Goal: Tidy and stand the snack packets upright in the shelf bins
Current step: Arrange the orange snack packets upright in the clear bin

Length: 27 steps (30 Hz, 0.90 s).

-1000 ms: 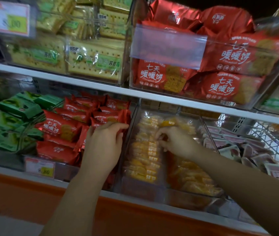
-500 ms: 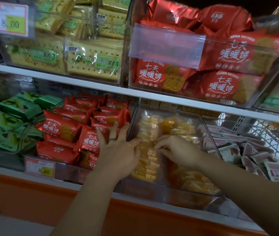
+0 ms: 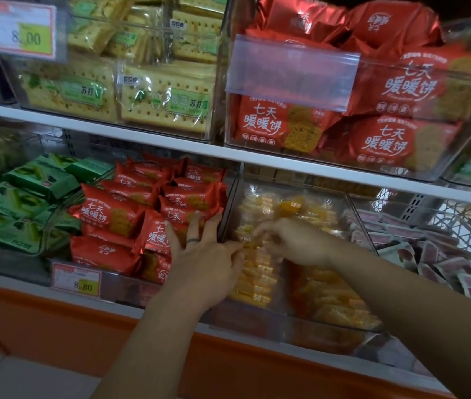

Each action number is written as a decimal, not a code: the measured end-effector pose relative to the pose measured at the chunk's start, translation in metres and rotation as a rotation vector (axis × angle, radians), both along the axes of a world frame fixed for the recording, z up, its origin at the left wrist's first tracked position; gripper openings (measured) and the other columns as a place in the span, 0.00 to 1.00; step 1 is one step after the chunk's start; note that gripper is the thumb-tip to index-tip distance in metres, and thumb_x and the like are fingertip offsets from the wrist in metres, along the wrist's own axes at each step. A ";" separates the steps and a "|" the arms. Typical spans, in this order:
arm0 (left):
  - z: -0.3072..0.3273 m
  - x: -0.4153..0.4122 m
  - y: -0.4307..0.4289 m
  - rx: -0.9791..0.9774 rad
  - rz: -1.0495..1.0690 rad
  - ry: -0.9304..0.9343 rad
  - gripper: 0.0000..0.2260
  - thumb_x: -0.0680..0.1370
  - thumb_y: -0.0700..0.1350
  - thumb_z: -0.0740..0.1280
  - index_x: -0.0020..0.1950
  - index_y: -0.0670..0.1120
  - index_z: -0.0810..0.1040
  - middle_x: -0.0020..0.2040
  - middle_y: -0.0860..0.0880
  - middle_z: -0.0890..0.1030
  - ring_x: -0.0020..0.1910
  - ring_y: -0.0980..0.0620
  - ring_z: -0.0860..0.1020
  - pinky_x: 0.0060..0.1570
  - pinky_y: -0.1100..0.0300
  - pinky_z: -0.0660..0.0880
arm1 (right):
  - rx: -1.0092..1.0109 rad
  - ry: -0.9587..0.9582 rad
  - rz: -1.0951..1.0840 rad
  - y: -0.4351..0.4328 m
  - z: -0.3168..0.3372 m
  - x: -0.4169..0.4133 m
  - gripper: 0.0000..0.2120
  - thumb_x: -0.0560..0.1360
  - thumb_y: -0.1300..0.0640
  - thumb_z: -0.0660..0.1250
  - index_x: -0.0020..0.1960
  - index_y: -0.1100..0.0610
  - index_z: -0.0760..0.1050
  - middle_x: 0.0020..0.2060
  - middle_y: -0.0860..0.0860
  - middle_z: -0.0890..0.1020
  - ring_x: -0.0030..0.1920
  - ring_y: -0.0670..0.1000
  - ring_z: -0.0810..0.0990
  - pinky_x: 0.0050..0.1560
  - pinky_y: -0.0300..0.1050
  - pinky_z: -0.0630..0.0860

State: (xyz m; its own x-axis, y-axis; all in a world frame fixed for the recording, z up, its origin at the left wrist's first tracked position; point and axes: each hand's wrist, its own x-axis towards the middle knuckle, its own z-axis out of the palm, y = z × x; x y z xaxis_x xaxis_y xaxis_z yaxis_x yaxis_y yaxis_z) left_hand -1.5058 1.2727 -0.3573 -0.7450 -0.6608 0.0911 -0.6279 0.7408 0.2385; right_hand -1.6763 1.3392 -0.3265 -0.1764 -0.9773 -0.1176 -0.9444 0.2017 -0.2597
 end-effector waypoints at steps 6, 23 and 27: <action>0.000 0.000 0.000 0.016 0.001 0.011 0.17 0.81 0.58 0.50 0.69 0.66 0.66 0.77 0.54 0.42 0.75 0.44 0.35 0.64 0.34 0.27 | -0.105 0.002 -0.049 0.003 -0.013 0.001 0.15 0.76 0.61 0.63 0.60 0.47 0.72 0.50 0.47 0.81 0.51 0.47 0.79 0.52 0.43 0.75; -0.001 -0.024 0.006 -0.118 -0.065 0.123 0.21 0.82 0.53 0.50 0.75 0.56 0.59 0.75 0.60 0.60 0.77 0.49 0.45 0.62 0.33 0.27 | -0.139 -0.130 -0.009 -0.004 -0.008 -0.002 0.08 0.78 0.57 0.63 0.53 0.55 0.79 0.46 0.46 0.82 0.44 0.40 0.78 0.46 0.30 0.71; -0.001 -0.025 0.004 -0.118 -0.054 0.104 0.21 0.82 0.54 0.51 0.75 0.55 0.61 0.75 0.60 0.60 0.77 0.50 0.45 0.63 0.31 0.29 | -0.451 0.116 -0.236 0.000 0.003 -0.039 0.10 0.78 0.54 0.62 0.57 0.51 0.79 0.52 0.49 0.83 0.52 0.50 0.80 0.53 0.44 0.74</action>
State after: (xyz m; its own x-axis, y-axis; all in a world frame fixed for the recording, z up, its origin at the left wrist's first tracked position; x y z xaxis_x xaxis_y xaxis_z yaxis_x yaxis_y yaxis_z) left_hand -1.5303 1.2769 -0.3580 -0.7617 -0.6001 0.2444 -0.5627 0.7996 0.2098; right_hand -1.7154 1.3396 -0.3235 -0.3850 -0.8582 0.3395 -0.9144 0.3047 -0.2666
